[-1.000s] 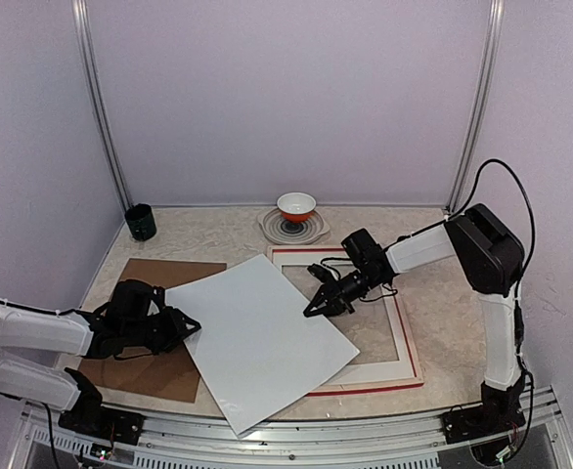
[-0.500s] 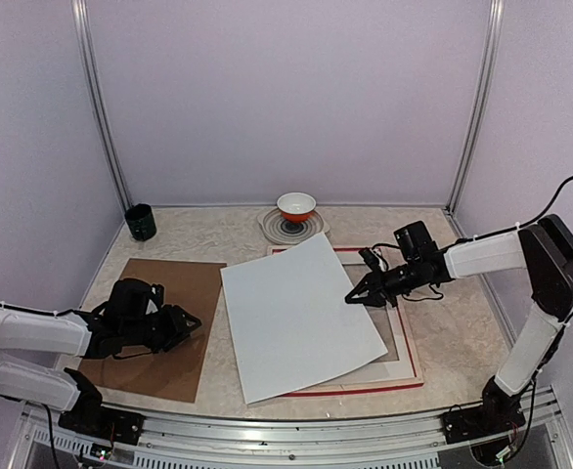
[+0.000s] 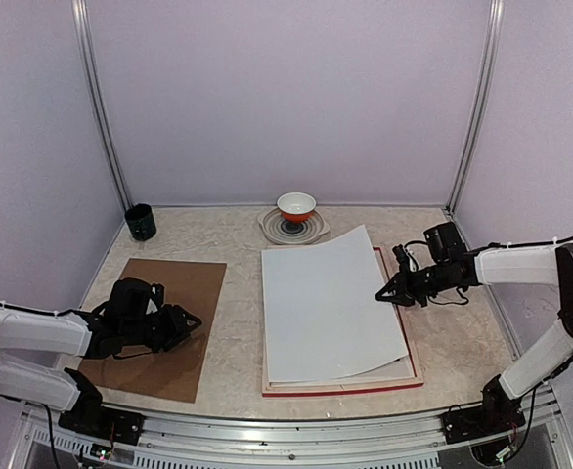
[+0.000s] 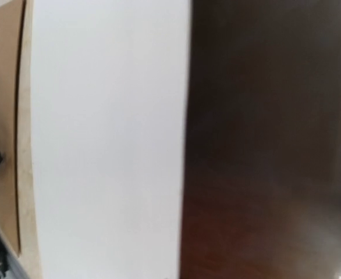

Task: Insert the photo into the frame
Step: Place the photo on the mat board.

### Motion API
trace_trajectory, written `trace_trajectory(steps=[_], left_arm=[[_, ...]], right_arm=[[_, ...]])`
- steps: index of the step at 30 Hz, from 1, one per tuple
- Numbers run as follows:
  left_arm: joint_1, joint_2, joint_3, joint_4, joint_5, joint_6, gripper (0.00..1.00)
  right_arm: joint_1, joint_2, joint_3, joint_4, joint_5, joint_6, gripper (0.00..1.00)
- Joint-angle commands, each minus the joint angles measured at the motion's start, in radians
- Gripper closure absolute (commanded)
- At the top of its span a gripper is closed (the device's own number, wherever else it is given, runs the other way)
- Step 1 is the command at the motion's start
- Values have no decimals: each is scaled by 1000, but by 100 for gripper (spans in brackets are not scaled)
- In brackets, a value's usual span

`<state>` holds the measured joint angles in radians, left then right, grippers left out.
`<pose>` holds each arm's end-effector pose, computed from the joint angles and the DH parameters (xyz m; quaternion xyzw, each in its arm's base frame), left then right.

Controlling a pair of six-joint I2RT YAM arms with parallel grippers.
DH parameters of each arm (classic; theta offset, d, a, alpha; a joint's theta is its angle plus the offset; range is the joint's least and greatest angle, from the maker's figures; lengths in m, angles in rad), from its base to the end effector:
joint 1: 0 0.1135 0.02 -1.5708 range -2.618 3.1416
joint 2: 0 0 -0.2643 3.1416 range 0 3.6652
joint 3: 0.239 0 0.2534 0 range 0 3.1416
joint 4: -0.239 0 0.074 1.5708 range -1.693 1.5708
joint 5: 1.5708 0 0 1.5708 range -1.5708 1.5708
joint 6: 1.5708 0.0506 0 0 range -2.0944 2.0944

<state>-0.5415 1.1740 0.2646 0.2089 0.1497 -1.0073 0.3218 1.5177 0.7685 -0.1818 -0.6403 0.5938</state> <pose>0.1771 -0.1153 0.1199 -0.1780 0.8871 -0.3424 0.2531 0.2708 0.1221 0.1618 0.0241 0.9061 0.3999 0.1357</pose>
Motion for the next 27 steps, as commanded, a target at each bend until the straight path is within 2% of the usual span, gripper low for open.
trace_trajectory(steps=[1, 11, 27], left_arm=[[8, 10, 21, 26, -2, 6, 50], [6, 23, 27, 29, 1, 2, 50], [3, 19, 25, 27, -3, -7, 50]], right_arm=[[-34, -54, -24, -55, 64, -46, 100], [-50, -62, -74, -45, 45, -60, 100], [-53, -60, -53, -88, 40, -100, 100]])
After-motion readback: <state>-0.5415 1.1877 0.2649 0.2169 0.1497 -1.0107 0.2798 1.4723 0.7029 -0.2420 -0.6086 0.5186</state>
